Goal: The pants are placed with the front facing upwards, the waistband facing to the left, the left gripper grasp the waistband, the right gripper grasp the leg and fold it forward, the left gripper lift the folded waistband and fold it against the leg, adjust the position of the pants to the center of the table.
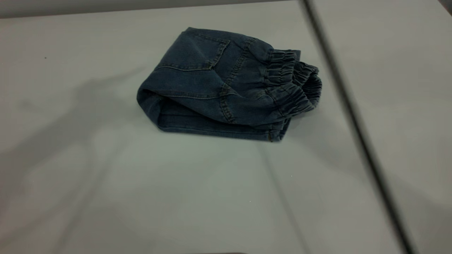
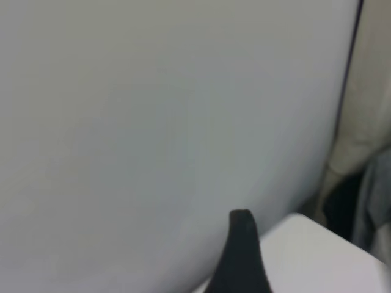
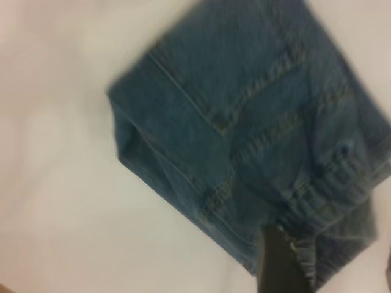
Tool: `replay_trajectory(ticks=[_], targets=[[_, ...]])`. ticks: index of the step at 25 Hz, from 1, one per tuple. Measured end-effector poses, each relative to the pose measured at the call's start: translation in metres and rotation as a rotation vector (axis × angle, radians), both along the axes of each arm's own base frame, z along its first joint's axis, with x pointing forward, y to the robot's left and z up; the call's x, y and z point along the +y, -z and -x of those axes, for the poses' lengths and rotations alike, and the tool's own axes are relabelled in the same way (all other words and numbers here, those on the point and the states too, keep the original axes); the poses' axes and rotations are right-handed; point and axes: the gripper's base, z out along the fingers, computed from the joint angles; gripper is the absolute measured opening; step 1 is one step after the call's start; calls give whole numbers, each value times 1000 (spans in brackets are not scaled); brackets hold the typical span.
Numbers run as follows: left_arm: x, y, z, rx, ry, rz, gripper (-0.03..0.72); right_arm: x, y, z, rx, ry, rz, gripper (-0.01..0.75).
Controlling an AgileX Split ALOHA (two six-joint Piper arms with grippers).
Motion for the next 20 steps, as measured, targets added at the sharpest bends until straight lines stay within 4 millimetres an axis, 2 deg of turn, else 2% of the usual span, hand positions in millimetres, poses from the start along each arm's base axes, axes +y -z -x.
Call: replay_trajectory(ticks=[2, 5, 9, 12, 14, 17, 20], targets=[[5, -10, 10, -33, -9, 0, 536, -11, -36, 18, -73, -22, -31, 309], [12, -18, 21, -32, 2, 11, 535, -36, -89, 58, -183, -54, -73, 309], [29, -21, 33, 52, 41, 49, 535, -78, -134, 125, -300, -79, -100, 309], [37, -29, 52, 54, 76, 43, 535, -112, -142, 175, -350, -88, -83, 309], [35, -38, 69, 26, 104, 30, 535, -131, -136, 206, -362, -85, -79, 309], [31, -50, 92, -25, 127, 12, 535, -158, -111, 248, -341, -73, -72, 309], [27, -60, 111, -56, 130, 11, 535, -183, -76, 285, -359, -40, -78, 309]])
